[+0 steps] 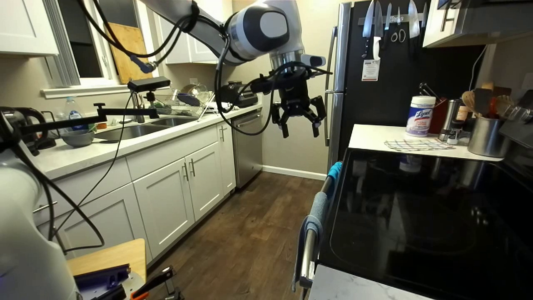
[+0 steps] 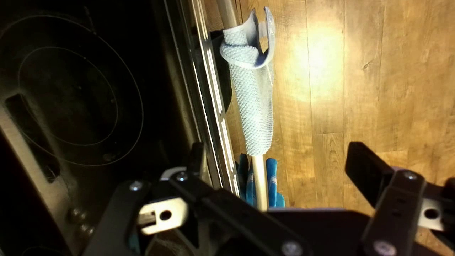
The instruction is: Remove the light blue towel on the right side of the stove hanger and place it on the stove plates
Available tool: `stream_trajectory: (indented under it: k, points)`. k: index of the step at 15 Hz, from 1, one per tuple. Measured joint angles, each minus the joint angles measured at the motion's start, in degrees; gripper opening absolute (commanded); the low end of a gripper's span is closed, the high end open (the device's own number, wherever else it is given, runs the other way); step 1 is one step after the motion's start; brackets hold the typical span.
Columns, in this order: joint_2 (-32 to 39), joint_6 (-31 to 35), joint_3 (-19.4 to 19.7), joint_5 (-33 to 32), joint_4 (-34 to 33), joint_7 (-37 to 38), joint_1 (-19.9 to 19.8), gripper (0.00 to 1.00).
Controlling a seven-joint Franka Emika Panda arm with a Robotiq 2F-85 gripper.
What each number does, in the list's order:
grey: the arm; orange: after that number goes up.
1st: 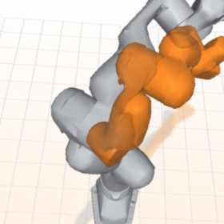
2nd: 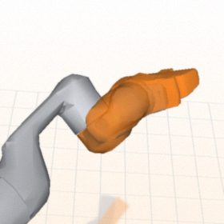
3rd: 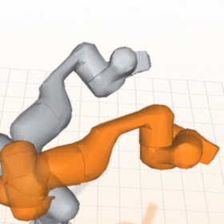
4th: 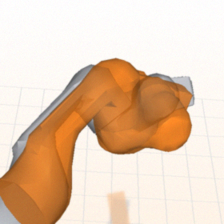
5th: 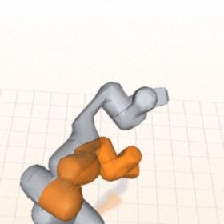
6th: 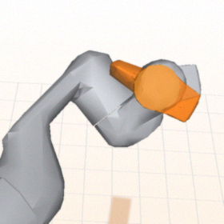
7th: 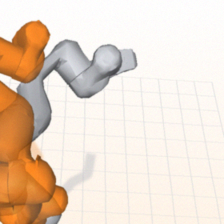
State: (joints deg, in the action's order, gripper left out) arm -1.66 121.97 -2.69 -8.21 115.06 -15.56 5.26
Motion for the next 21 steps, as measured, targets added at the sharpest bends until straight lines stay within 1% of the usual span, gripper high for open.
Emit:
stream_trajectory:
  k: [6,8,11,16,21]
  points:
    - [0.08,0.01,-0.08,0.01,-0.02,0.06,0.03,1.00]
    - [0.40,1.38,-0.24,0.10,0.12,0.09,0.07,1.00]
    - [2.16,8.07,-0.80,0.24,1.50,0.22,0.18,1.00]
    - [8.47,20.51,-2.10,0.20,3.63,0.25,0.50,1.00]
    - [14.96,26.80,-2.75,0.15,3.48,0.25,1.11,1.00]
